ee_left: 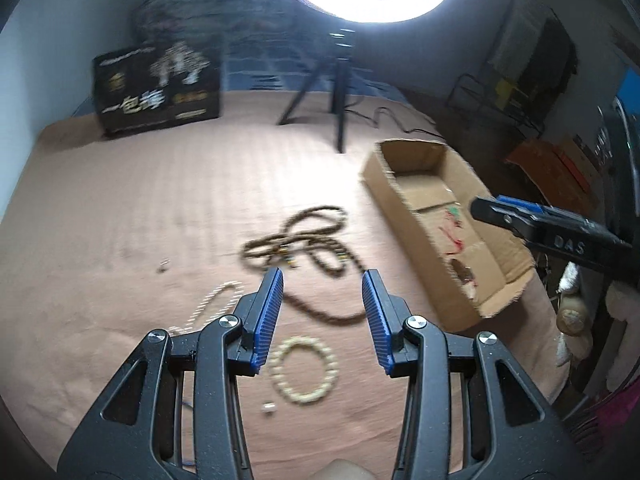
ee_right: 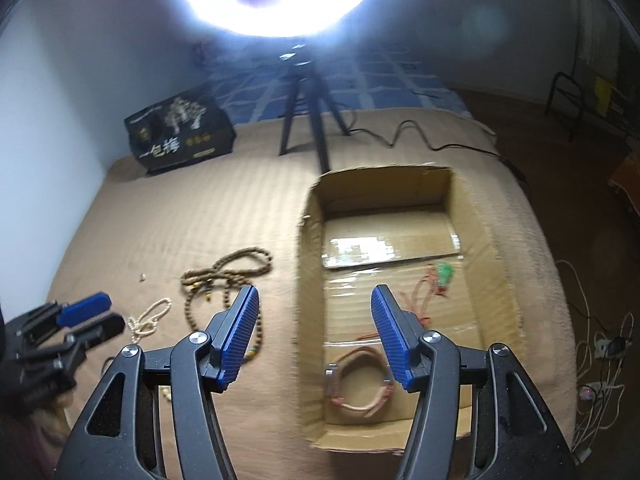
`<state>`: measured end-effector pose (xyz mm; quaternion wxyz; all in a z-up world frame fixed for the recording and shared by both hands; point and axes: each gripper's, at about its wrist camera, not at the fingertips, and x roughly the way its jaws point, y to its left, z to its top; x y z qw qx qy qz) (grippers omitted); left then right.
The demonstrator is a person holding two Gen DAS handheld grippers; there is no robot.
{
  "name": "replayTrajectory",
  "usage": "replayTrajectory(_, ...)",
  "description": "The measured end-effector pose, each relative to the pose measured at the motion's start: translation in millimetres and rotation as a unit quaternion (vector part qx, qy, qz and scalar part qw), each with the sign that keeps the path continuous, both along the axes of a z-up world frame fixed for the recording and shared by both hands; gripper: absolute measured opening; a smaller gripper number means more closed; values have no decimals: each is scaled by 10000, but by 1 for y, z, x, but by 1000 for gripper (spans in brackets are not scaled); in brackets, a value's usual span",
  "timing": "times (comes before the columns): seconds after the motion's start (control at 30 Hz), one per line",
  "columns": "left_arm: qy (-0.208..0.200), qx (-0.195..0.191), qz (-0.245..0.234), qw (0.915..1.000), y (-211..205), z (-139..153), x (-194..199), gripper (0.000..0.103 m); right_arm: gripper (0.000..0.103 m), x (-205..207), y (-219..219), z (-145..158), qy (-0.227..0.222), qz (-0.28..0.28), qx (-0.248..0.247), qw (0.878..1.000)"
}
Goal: Organize jewelry
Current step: 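Move the right tool to the brown wooden bead mala and close on it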
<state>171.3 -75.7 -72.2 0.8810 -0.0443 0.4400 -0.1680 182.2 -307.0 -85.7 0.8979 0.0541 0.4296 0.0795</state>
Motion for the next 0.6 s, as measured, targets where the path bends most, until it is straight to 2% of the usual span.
replayTrajectory(0.33, 392, -276, 337, 9983, 61, -24, 14, 42, 58, 18, 52, -13, 225, 381, 150, 9989)
replayTrajectory(0.6, 798, -402, 442, 9950, 83, -57, 31, 42, 59, 43, 88, -45, 700, 509, 224, 9960)
